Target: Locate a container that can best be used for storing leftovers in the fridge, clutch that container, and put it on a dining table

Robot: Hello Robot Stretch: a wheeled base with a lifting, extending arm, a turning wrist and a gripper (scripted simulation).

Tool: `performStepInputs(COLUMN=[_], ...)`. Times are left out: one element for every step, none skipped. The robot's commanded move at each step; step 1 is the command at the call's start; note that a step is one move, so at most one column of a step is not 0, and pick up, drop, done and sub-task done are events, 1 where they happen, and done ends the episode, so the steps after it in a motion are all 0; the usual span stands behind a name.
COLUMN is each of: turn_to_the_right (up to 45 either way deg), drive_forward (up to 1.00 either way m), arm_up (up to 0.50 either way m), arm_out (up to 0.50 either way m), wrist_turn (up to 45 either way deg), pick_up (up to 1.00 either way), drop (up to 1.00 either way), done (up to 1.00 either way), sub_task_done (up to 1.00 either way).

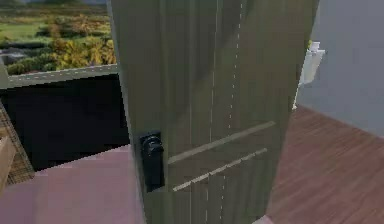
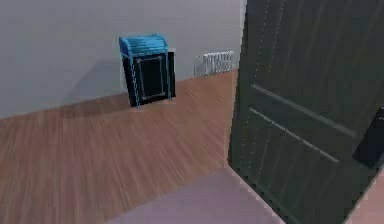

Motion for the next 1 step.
performStepInputs(turn_to_the_right=[45.0], drive_forward=[0.0], arm_up=[0.0], arm_out=[0.0], wrist_turn=[0.0], pick_up=[0.0], drop=[0.0], done=[0.0], sub_task_done=[0.0])
